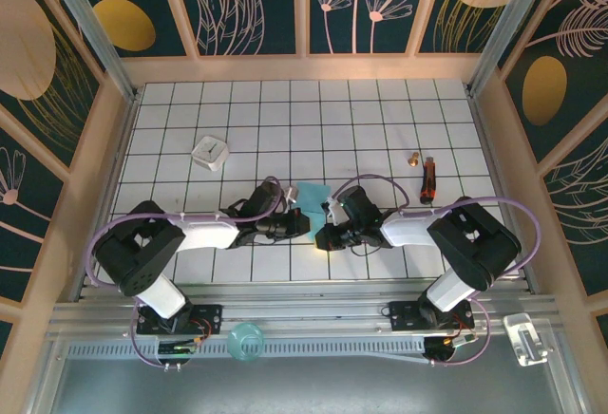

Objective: Fold a paper plane with a square sheet of paper (pick it up from the middle)
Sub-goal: Third fold the triangle at the center of the table.

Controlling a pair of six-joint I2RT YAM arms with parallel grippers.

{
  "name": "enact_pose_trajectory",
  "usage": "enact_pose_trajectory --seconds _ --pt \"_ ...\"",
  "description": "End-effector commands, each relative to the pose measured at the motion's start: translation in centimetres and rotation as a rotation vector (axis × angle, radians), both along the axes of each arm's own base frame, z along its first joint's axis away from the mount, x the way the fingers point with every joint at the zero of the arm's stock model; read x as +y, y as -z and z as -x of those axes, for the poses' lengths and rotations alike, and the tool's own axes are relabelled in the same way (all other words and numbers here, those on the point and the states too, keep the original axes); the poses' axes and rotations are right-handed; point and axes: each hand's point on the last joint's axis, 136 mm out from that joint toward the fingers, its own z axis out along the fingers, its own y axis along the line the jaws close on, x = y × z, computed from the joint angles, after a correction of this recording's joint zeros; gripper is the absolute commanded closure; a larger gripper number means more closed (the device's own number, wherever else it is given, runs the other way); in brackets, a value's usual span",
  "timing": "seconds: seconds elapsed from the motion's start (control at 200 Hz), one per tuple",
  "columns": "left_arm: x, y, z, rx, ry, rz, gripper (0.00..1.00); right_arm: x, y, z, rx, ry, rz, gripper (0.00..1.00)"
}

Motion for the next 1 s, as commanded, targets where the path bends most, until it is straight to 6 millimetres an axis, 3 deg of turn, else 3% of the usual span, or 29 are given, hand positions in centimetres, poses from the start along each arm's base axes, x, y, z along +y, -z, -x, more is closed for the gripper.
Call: enact_pose_trajectory --seconds 0.0,0.275,0.3,0.42,0.756,0.996 --pt "-1.2 -0.1 0.0 0.04 -0.006 0.054 1.0 -4.0 4.4 2.7 0.118 0.039 0.196 1.0" --pt "-1.5 0.5 -0.4 0.061 -0.017 0.048 1.0 -3.9 4.3 2.5 0.111 0.035 0.198 1.0" --pt "-1.4 1.5 -0.2 0.08 -0.018 0.028 1.0 -3.9 4.3 2.5 0.11 0.036 0.196 1.0" --pt "-1.3 2.1 -0.4 0.087 -0.028 0.012 1.0 -3.9 4.4 2.6 0.115 0.035 0.199 1.0" --pt "0.0 4.5 -1.1 0.072 -0.044 -0.128 1.0 -4.6 4.8 2.9 0.133 0.036 0.237 1.0" --pt "1.3 5.0 -2.0 0.062 -0.063 -0.145 1.0 -5.2 5.6 3.5 0.167 0.031 0.283 1.0"
